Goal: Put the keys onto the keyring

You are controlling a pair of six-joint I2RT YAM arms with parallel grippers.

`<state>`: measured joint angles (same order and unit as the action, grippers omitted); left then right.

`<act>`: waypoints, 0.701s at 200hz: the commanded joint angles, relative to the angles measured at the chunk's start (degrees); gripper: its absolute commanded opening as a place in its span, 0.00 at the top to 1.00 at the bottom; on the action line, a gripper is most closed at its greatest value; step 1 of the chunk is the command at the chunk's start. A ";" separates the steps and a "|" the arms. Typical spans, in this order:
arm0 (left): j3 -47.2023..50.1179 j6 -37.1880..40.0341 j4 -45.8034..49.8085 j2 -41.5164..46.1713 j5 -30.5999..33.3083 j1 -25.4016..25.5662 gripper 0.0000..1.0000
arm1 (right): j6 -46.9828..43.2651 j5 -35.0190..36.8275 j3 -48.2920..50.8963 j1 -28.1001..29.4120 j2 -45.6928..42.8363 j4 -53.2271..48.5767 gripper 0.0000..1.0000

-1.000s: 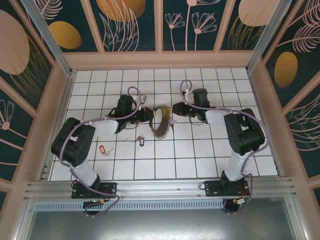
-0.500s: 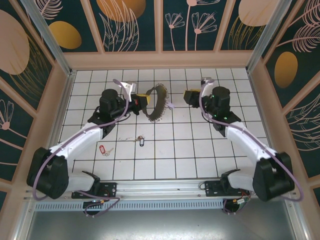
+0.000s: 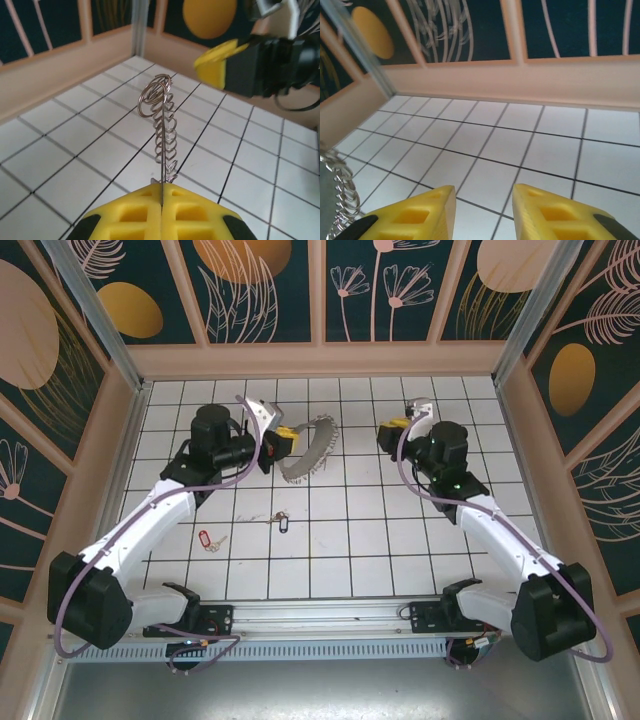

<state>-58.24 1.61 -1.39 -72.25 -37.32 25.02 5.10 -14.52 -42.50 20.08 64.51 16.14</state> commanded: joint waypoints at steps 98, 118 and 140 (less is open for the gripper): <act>-53.91 18.13 57.06 -23.66 7.55 2.19 1.00 | -25.17 -4.35 16.22 7.95 -7.50 24.05 0.67; -56.56 18.81 56.46 -23.74 4.75 2.23 1.00 | -28.93 -6.17 16.21 10.36 -7.47 24.29 0.67; -58.12 19.93 56.90 -22.84 3.00 2.23 1.00 | -31.52 -4.05 16.48 13.54 -7.46 25.39 0.68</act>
<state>-112.20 18.50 51.99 -97.56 -30.61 27.05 -20.84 -18.13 -26.72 30.35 57.14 36.25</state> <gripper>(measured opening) 0.049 0.322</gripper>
